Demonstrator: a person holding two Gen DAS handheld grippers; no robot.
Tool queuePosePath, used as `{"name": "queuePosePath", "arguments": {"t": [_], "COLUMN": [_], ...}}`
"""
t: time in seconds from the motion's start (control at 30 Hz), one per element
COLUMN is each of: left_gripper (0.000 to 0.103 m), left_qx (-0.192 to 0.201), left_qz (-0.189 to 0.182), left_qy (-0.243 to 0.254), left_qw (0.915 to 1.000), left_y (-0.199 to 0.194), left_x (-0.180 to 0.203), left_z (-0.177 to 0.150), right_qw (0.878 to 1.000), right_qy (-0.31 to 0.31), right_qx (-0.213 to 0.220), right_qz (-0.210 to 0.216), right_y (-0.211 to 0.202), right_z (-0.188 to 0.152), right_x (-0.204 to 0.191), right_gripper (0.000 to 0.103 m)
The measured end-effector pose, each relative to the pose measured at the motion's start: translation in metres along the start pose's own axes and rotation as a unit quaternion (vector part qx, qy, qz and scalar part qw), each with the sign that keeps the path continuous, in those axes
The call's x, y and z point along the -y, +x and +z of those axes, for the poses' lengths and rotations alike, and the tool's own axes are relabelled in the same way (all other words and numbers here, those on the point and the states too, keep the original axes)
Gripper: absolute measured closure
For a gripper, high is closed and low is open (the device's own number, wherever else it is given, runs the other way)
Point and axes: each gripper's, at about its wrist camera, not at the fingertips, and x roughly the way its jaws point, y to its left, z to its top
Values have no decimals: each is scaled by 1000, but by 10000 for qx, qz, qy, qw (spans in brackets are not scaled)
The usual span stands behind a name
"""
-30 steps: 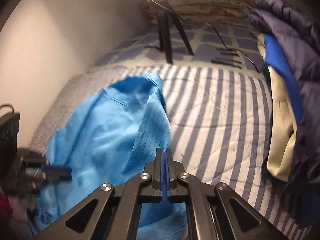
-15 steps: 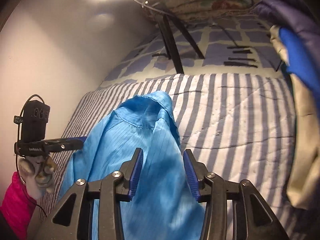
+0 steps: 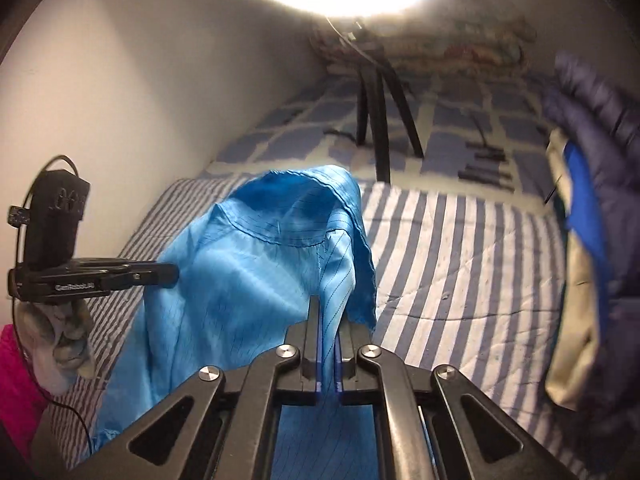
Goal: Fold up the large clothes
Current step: 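Move the left gripper to the coat end and grasp it, then lift the coat end with the left gripper and fold it over the bundle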
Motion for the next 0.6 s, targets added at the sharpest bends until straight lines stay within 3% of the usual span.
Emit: {"name": "queuePosePath", "arguments": {"t": [0.33,0.6], "left_gripper": [102,102], "left_qx": [534,693], "left_qz": [-17,101], "left_qy": [310,612], "left_qw": [9981,9957], "left_y": [-124,-186], "left_x": [54,89], "left_z": [-59,-142], "right_qw": [9979,9939], "right_qy": [-389,-837], "right_qx": [507,722], "right_qz": [72,-12], "right_y": [-117,-202], "right_z": [-22,-98], "right_x": [-69,-130], "right_gripper": [103,103]}}
